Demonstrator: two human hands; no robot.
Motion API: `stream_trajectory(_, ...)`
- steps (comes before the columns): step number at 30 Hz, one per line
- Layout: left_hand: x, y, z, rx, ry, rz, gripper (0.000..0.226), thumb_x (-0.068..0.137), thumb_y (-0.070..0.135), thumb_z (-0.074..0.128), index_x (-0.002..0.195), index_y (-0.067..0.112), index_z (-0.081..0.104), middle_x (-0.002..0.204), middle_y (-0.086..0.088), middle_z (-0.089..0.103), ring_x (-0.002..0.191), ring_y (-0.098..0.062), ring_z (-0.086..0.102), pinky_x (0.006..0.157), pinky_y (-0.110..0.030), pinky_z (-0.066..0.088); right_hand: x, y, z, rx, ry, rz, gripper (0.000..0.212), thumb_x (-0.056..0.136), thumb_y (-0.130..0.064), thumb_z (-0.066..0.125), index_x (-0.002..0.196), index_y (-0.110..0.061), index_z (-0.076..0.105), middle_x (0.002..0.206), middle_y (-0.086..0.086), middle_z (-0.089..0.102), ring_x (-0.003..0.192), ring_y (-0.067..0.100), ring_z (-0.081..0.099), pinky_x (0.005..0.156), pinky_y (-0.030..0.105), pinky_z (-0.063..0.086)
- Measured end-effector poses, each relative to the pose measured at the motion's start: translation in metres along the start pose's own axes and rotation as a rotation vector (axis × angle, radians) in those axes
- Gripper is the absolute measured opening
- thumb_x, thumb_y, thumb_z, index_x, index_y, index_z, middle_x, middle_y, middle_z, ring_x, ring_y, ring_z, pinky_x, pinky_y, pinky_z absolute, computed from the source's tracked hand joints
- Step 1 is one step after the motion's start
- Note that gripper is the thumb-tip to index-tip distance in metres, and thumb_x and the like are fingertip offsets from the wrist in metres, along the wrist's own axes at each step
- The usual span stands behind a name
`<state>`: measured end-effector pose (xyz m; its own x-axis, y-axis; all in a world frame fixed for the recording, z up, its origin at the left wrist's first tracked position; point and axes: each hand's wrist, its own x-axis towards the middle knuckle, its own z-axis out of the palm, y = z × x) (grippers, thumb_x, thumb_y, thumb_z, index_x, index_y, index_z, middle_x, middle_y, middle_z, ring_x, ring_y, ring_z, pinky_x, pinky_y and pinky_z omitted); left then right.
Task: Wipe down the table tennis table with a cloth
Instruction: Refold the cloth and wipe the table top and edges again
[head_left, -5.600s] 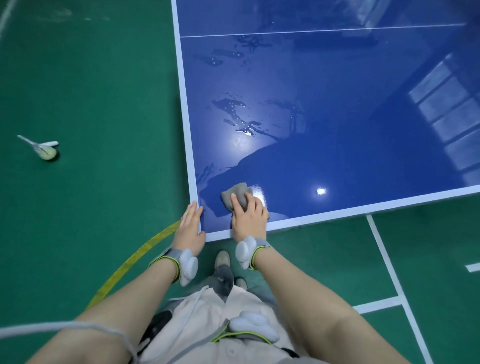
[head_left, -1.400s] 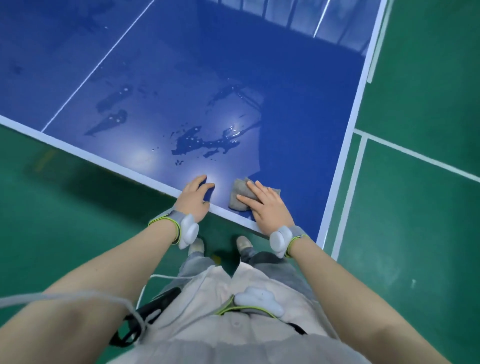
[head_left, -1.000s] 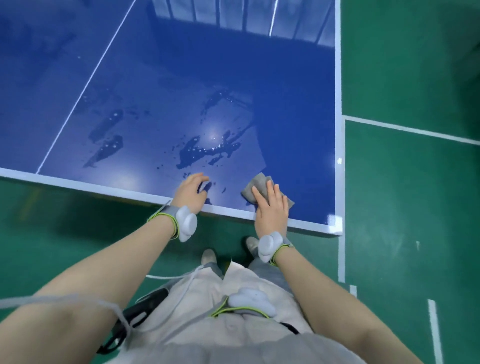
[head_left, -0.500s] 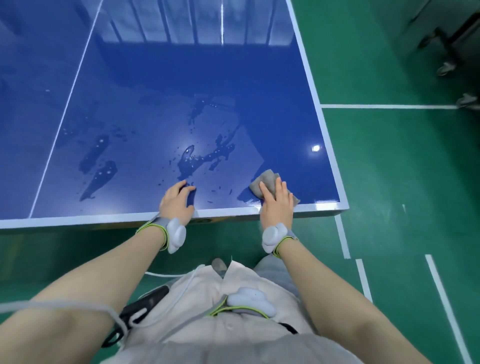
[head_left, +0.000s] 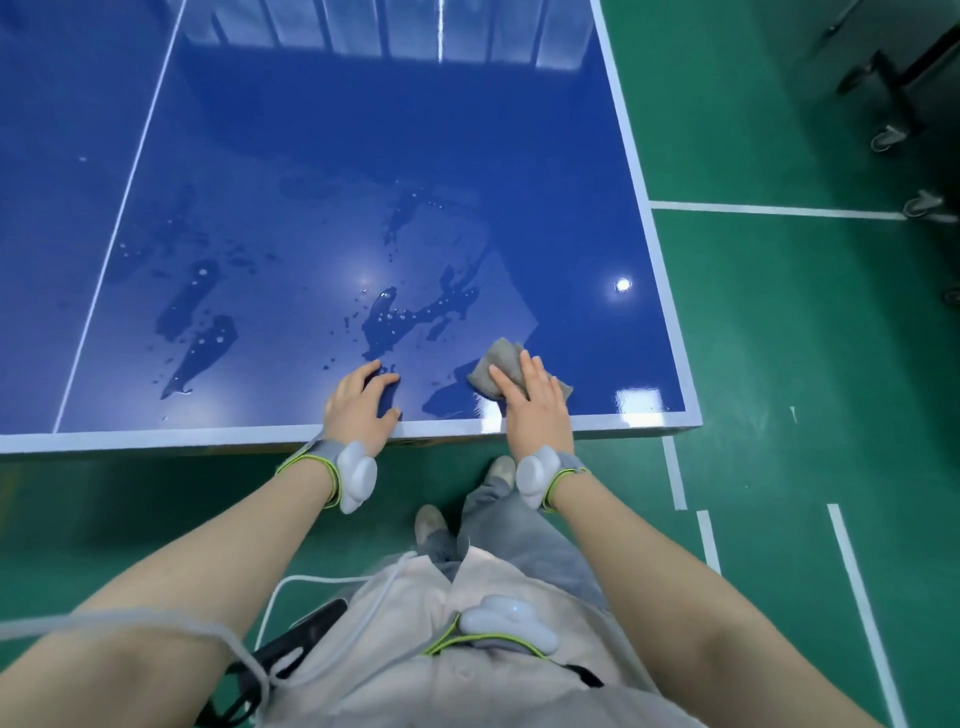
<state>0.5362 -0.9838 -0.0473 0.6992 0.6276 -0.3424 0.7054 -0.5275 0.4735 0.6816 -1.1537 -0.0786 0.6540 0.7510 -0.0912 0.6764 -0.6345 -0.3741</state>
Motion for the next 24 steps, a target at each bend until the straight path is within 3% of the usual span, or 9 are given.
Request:
stream_trajectory(4,0.001,0.0,0.005,0.004,0.043,-0.016,0.044,0.091,0.02,0.054,0.134,0.017,0.045,0.149,-0.001,0.029,0.136,-0.023,0.023,0.108,-0.032,0.018,0.007,-0.006,0.003,0.016,0.056,0.127,0.06,0.094,0.003,0.04,0.145,-0.028,0.036,0.159,0.01,0.008,0.147,0.028,0.004,0.116,0.034,-0.004)
stream_trajectory(8,0.003,0.004,0.008,0.016,0.083,-0.038,0.04,0.09,0.019,0.053,0.13,0.017,0.049,0.145,-0.002,0.034,0.133,-0.023,0.027,0.106,-0.032,0.019,0.009,-0.032,0.014,0.018,0.037,-0.054,0.062,0.073,0.009,0.061,0.128,-0.019,0.06,0.143,0.023,0.041,0.132,0.043,0.039,0.107,0.052,0.027)
stream_trajectory(13,0.015,0.005,-0.001,0.008,0.088,-0.098,0.042,0.09,0.016,0.052,0.131,0.017,0.047,0.134,-0.006,0.04,0.126,-0.026,0.031,0.102,-0.032,0.024,0.022,-0.028,0.01,-0.025,-0.09,-0.301,0.051,0.069,-0.004,0.052,0.113,-0.022,0.07,0.129,0.02,0.057,0.116,0.04,0.057,0.091,0.054,0.044)
stream_trajectory(16,0.027,0.012,-0.005,0.022,0.104,-0.114,0.042,0.089,0.016,0.052,0.131,0.018,0.048,0.136,-0.006,0.037,0.127,-0.025,0.029,0.103,-0.031,0.023,0.039,0.007,-0.004,-0.021,-0.034,-0.325,0.053,0.07,0.004,0.058,0.117,-0.018,0.067,0.134,0.02,0.054,0.12,0.042,0.053,0.097,0.055,0.04)
stream_trajectory(19,0.035,0.017,-0.007,0.047,0.104,-0.111,0.042,0.089,0.018,0.052,0.131,0.019,0.048,0.144,-0.004,0.03,0.133,-0.025,0.023,0.107,-0.033,0.018,0.052,0.025,-0.017,0.007,-0.007,-0.068,0.052,0.091,0.003,0.046,0.135,-0.024,0.053,0.153,0.011,0.029,0.142,0.033,0.025,0.116,0.042,0.014)
stream_trajectory(21,0.043,0.022,-0.008,0.05,0.107,-0.099,0.043,0.089,0.018,0.053,0.132,0.018,0.047,0.146,-0.005,0.028,0.135,-0.024,0.021,0.108,-0.033,0.017,0.061,0.025,-0.02,0.03,0.021,0.068,0.051,0.097,-0.003,0.037,0.142,-0.028,0.042,0.158,0.006,0.015,0.146,0.026,0.009,0.116,0.034,0.001)
stream_trajectory(24,0.054,0.027,-0.012,0.044,0.111,-0.105,0.045,0.089,0.018,0.053,0.134,0.017,0.045,0.147,-0.005,0.027,0.136,-0.024,0.02,0.11,-0.033,0.017,0.07,0.007,-0.019,0.02,-0.004,0.094,0.053,0.097,-0.006,0.036,0.145,-0.03,0.035,0.159,0.008,0.006,0.147,0.027,0.002,0.116,0.037,0.0)
